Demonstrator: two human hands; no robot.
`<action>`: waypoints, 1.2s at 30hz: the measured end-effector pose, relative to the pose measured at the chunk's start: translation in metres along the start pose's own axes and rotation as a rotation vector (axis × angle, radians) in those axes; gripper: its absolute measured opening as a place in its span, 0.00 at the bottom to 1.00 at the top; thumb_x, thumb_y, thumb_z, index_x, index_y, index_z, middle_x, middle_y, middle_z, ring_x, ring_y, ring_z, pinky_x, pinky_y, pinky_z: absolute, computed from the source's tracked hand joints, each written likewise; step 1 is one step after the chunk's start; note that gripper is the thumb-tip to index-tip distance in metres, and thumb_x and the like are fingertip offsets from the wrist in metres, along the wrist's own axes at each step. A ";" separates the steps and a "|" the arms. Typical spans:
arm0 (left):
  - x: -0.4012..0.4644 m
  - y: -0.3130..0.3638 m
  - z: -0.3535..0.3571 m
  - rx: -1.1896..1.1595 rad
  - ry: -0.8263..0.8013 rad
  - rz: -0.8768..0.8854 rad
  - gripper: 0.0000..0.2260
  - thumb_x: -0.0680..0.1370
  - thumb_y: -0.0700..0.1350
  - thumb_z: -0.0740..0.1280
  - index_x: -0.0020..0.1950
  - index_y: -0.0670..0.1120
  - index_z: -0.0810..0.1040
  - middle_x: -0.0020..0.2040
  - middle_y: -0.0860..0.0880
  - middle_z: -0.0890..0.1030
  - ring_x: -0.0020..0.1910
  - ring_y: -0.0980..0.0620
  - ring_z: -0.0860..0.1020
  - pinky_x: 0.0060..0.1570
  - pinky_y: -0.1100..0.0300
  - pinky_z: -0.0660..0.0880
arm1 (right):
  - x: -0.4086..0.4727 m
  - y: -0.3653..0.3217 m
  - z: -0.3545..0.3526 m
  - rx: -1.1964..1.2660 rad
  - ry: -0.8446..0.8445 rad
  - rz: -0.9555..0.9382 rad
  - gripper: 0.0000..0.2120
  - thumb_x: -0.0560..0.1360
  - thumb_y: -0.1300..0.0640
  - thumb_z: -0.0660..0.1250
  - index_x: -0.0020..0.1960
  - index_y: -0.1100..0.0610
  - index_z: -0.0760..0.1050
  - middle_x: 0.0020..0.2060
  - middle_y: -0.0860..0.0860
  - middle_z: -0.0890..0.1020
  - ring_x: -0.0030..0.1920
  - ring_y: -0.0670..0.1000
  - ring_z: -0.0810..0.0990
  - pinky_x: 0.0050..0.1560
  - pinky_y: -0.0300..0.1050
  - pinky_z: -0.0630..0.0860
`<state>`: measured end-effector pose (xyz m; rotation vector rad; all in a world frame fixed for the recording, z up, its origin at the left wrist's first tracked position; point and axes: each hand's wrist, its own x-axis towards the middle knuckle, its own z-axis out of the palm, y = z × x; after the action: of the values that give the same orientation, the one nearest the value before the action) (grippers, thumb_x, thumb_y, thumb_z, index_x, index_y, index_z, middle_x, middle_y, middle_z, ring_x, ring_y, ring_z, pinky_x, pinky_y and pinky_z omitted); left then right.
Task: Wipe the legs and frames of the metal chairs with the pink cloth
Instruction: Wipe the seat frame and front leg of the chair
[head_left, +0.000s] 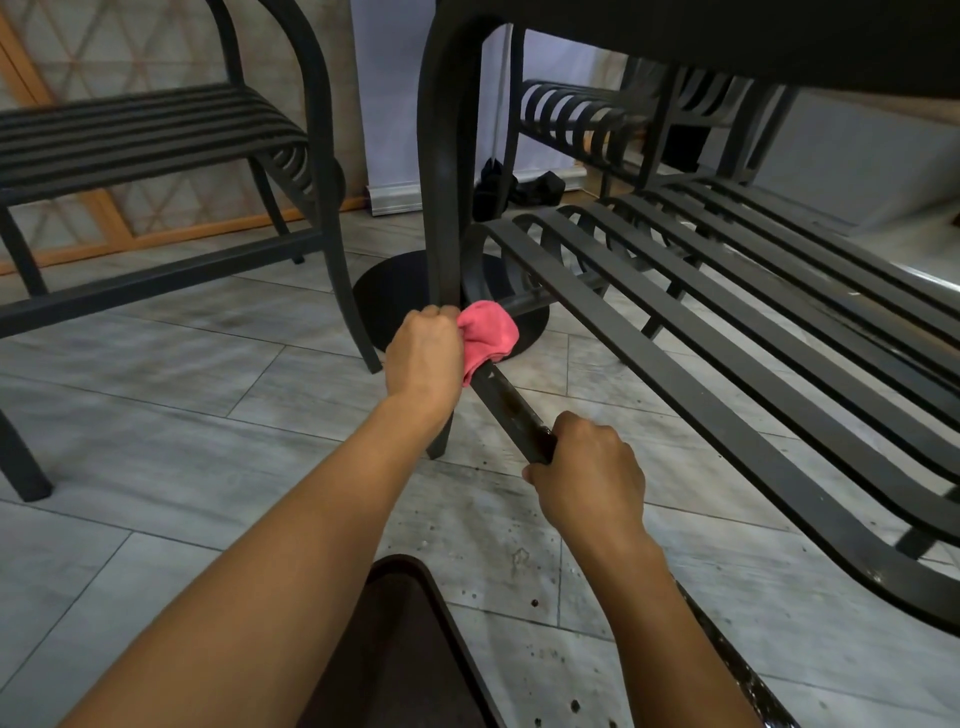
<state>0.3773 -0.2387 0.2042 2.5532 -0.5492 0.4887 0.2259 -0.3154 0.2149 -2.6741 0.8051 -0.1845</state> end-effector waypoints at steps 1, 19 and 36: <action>0.000 0.001 -0.001 -0.009 -0.016 0.003 0.11 0.78 0.43 0.64 0.58 0.39 0.77 0.52 0.41 0.80 0.50 0.44 0.78 0.48 0.53 0.78 | 0.000 0.000 0.000 0.001 -0.003 -0.001 0.11 0.73 0.56 0.70 0.53 0.56 0.74 0.45 0.52 0.80 0.39 0.51 0.74 0.38 0.43 0.70; -0.039 0.023 -0.003 -0.157 -0.052 -0.014 0.10 0.80 0.42 0.60 0.58 0.41 0.76 0.52 0.43 0.80 0.51 0.48 0.78 0.51 0.55 0.78 | -0.001 0.002 -0.009 0.039 -0.116 0.023 0.17 0.70 0.52 0.73 0.55 0.58 0.74 0.45 0.54 0.76 0.43 0.54 0.75 0.41 0.45 0.72; -0.093 0.043 -0.025 -0.562 -0.077 -0.184 0.11 0.80 0.49 0.61 0.56 0.47 0.80 0.47 0.50 0.82 0.44 0.53 0.79 0.44 0.62 0.76 | 0.020 -0.024 -0.008 0.367 0.125 0.047 0.21 0.78 0.44 0.59 0.50 0.62 0.76 0.48 0.60 0.77 0.52 0.60 0.75 0.47 0.50 0.72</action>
<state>0.2722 -0.2338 0.2008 2.0596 -0.4013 0.1406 0.2527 -0.3103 0.2314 -2.3146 0.7848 -0.4452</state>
